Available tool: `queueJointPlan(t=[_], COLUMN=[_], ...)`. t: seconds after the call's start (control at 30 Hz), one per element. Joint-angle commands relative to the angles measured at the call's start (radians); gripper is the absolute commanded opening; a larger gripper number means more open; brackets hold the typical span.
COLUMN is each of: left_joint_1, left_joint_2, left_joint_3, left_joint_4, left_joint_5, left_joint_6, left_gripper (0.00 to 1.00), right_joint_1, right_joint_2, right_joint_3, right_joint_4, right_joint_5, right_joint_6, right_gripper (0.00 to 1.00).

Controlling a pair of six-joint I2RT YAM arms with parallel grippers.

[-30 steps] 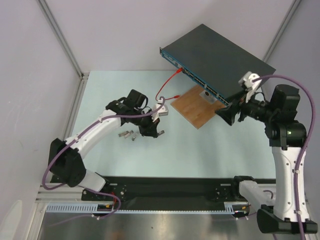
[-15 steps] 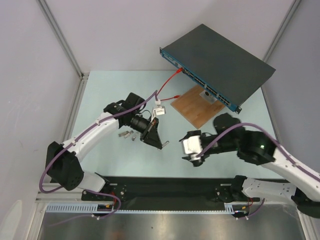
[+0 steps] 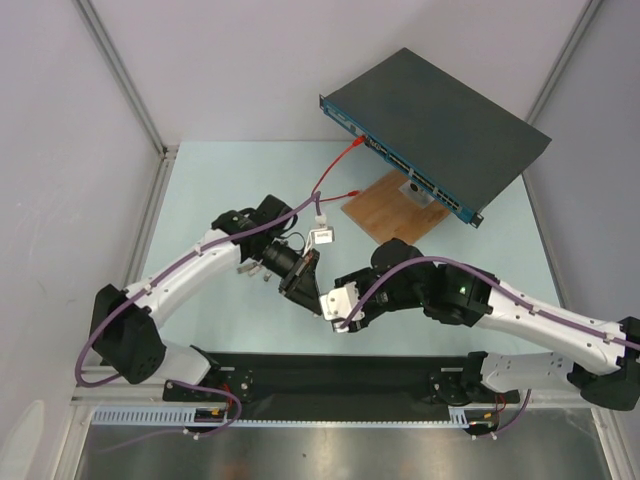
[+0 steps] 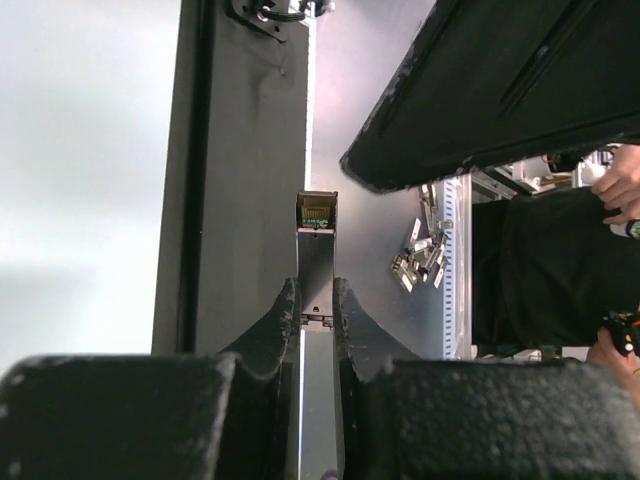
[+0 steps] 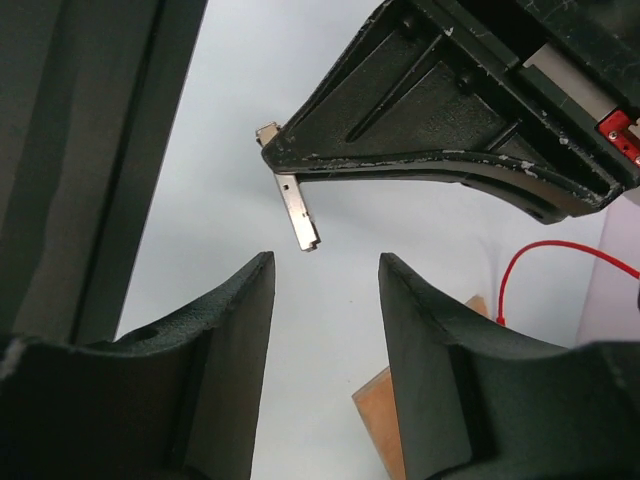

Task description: Insert the plug into the switch port

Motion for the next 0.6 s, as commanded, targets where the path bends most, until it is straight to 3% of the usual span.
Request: queueJointPlan(t=[0.0,0.37,0.4,0.5,0.53,0.57], left_joint_1=[-0.008,-0.015,-0.015,-0.018,-0.018,-0.018], left_joint_2=[0.002,0.011,0.011,0.014,0.013,0.010], left_joint_3=[0.014,0.033,0.036,0.037,0.034,0.034], left_joint_4=[-0.011,-0.005,-0.003,0.007,0.015,0.027], left_joint_5=[0.065,0.077,0.079,0.059,0.056,0.056], left_joint_6=[0.041,0.020,0.021,0.009,0.006,-0.005], left_gripper=[0.00,0.00,0.00,0.00,0.04,0.09], right_joint_1=[0.015,0.048,0.048,0.049,0.049,0.049], right_joint_2=[0.015,0.044,0.045,0.053,0.056,0.056], right_joint_3=[-0.003,-0.059,-0.059,-0.049,-0.048,-0.048], right_joint_4=[0.050,0.116,0.120,0.110,0.104,0.098], right_joint_5=[0.011,0.070,0.068,0.062,0.059,0.057], right_joint_6=[-0.018,-0.044,-0.044,-0.046,-0.049,-0.050], right_gripper=[0.50,0.45,0.42,0.15,0.00,0.00])
